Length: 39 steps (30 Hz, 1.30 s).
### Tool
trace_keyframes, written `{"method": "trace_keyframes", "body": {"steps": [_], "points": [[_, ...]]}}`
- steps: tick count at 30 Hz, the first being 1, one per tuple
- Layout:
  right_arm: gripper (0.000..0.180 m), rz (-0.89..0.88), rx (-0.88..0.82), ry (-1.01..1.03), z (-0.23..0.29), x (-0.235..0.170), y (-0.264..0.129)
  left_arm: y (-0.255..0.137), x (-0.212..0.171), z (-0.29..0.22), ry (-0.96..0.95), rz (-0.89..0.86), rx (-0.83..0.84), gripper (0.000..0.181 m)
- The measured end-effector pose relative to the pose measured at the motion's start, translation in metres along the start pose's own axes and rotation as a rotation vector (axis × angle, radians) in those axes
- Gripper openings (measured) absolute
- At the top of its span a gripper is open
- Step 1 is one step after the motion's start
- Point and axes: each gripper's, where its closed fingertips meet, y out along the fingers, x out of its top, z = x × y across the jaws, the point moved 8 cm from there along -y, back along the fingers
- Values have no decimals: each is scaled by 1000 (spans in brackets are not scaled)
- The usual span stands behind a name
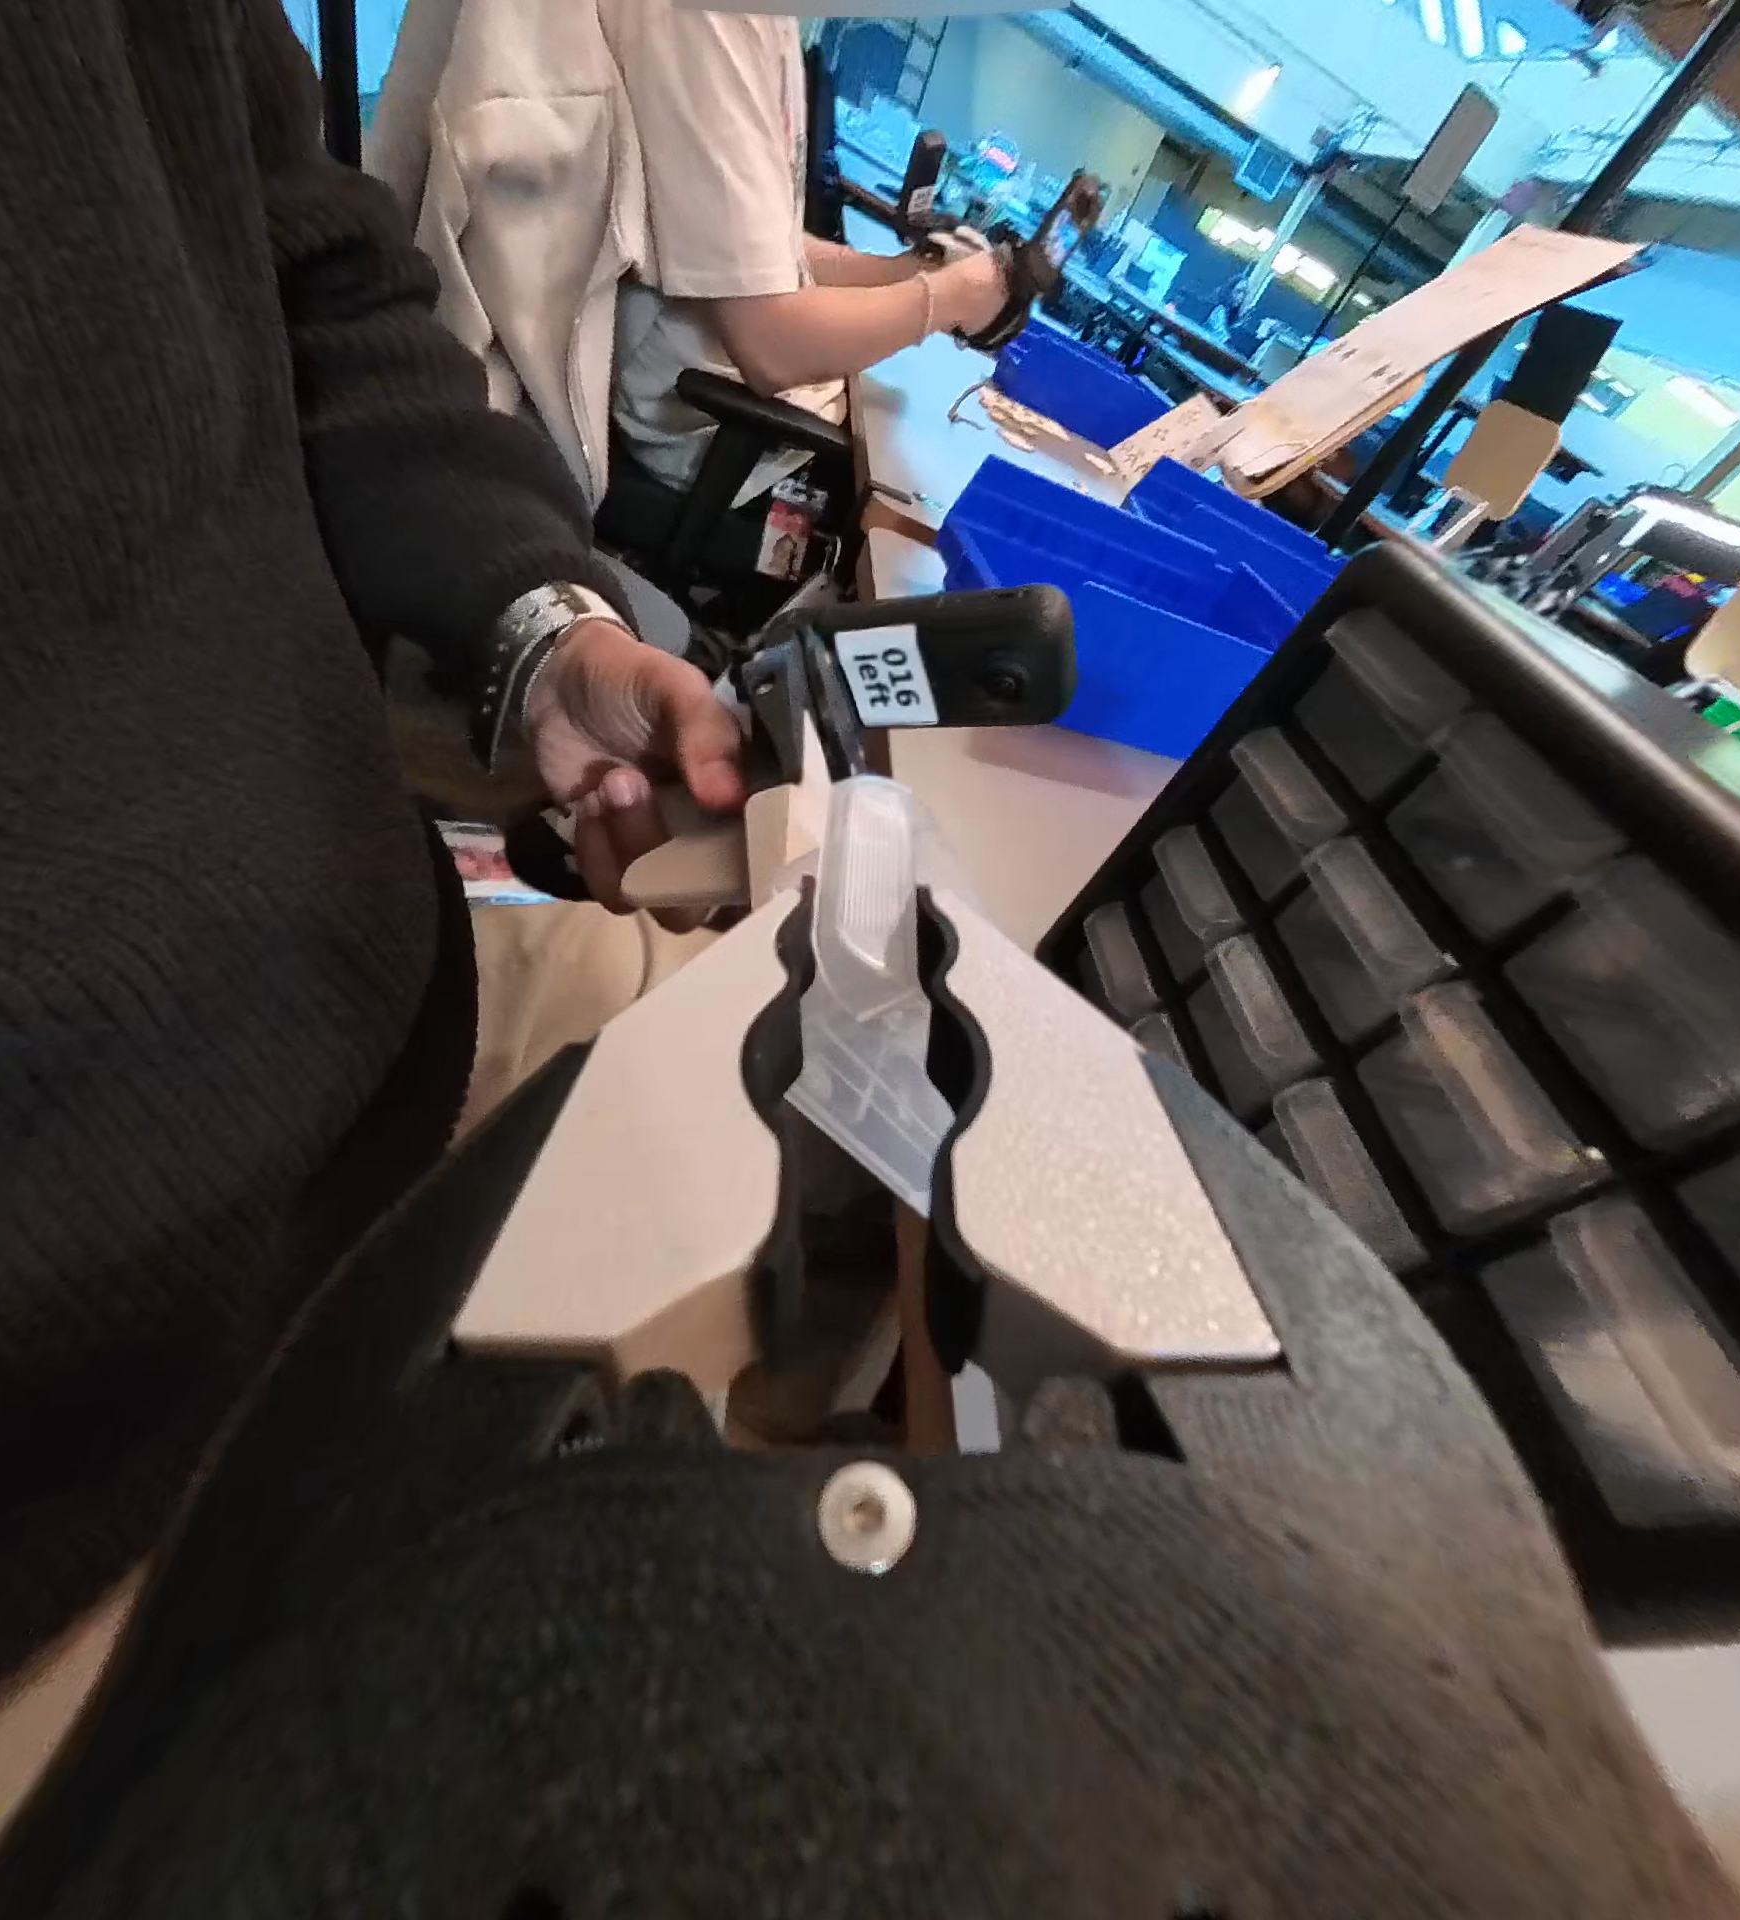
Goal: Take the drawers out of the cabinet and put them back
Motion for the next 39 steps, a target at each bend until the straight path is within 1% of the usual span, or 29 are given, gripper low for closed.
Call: {"method": "trace_keyframes", "body": {"steps": [5, 8, 13, 18, 19, 22, 28, 30, 33, 36, 39], "points": [[18, -50, -29, 57, 2, 0, 1, -1, 0, -5, 36, 14, -30, 34], [18, -58, -23, 106, 2, -3, 2, -1, -1, -5, 81, 29, -2, 33], [18, -72, 15, 265, -1, -7, 2, -3, 0, -7, 117, 25, 25, 31], [19, -35, 137, 510, -1, -14, 4, -9, 4, -7, 111, -13, 39, 30], [19, -23, 144, 533, 0, -15, 6, -9, 5, -7, 117, -12, 34, 26], [18, 28, 152, 562, 3, -21, 11, -9, 4, -8, 171, 12, 66, 25], [18, 63, 204, 642, 5, -26, 14, -4, -2, -11, 302, 63, 132, 25], [17, 64, 195, 614, 5, -25, 14, -4, -1, -12, 294, 58, 124, 27], [17, 53, 219, 493, 10, -17, 10, -5, 1, -10, 258, 36, 110, 30], [17, 134, 220, 335, 9, -17, 2, -6, 2, -8, 241, 24, 115, 31], [17, 234, 211, 250, 1, -20, -8, -4, 0, -7, 241, 41, 126, 32]]}}
